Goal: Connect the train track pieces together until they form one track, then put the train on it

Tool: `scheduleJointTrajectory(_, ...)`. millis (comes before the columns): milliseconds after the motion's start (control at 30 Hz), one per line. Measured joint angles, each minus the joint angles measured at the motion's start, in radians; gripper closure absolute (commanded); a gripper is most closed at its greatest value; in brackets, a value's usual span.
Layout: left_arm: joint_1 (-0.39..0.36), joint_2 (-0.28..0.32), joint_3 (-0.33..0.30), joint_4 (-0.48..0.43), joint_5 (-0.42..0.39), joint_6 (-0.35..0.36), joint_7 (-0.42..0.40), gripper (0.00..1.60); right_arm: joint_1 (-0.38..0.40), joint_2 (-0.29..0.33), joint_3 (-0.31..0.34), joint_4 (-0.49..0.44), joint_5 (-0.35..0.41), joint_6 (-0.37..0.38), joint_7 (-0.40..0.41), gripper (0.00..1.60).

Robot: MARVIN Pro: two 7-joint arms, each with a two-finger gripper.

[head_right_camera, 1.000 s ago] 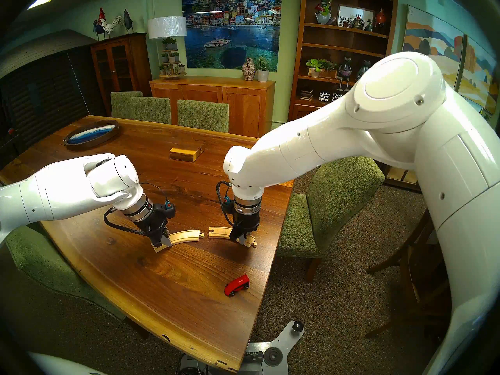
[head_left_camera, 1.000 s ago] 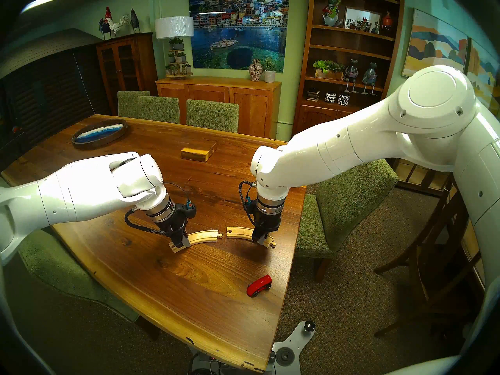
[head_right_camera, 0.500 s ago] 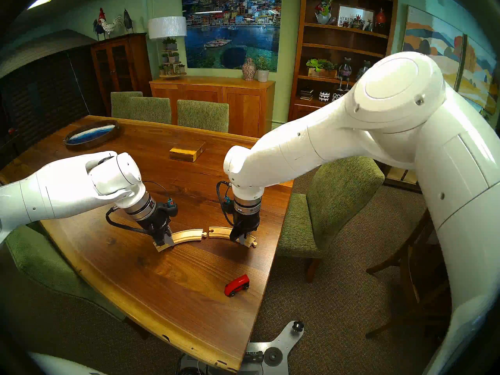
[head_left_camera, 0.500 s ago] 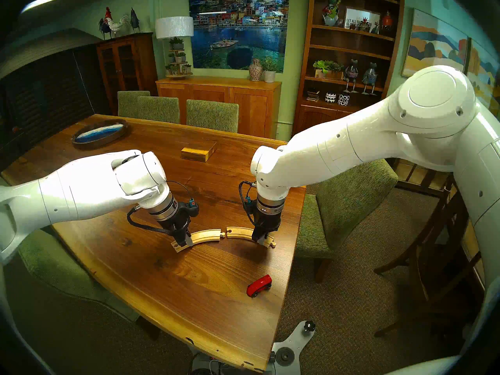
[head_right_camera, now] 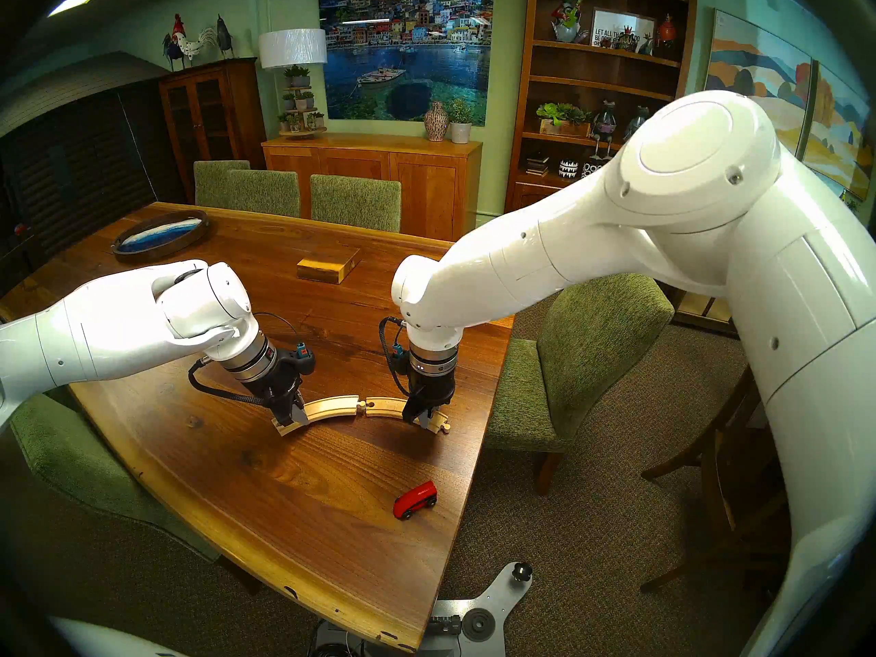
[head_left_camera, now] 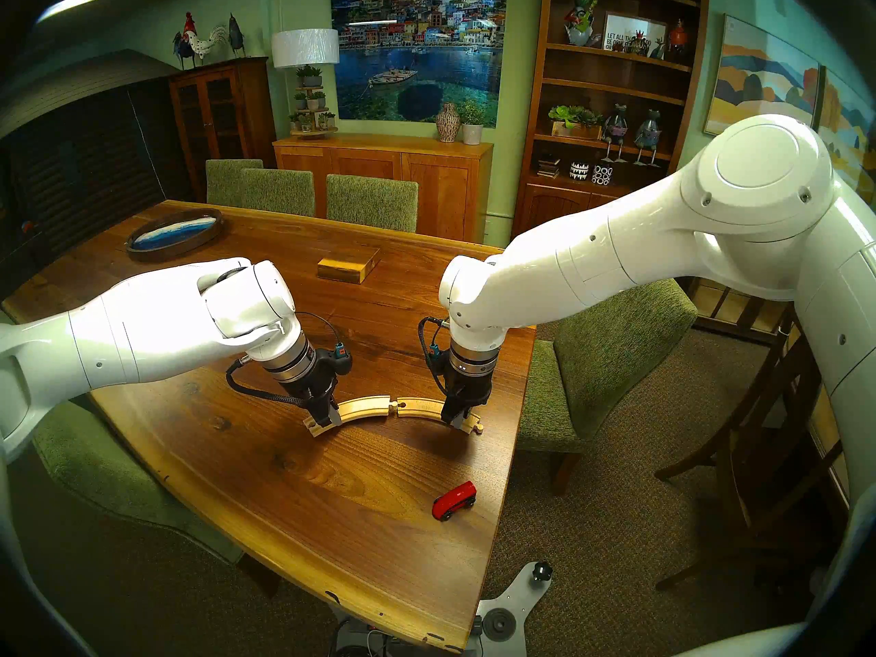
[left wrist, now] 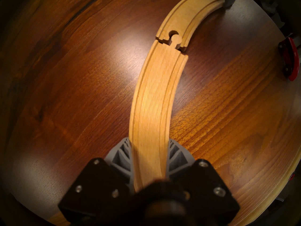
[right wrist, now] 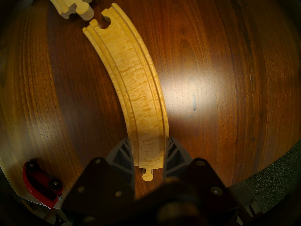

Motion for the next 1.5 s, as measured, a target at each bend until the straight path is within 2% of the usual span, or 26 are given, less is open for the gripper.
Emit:
scheduleJointTrajectory(833, 0.004, -0.035, 0.001, 0.039, -0.009, -0.001, 0.008, 1.60, 0.000, 0.000, 0.000, 0.000, 0.000, 0.000, 0.000, 1.60)
scheduleJointTrajectory(1500, 0.011, -0.045, 0.002, 0.029, -0.012, 0.000, 0.020, 1.60, 0.000, 0.000, 0.000, 0.000, 0.000, 0.000, 0.000, 1.60)
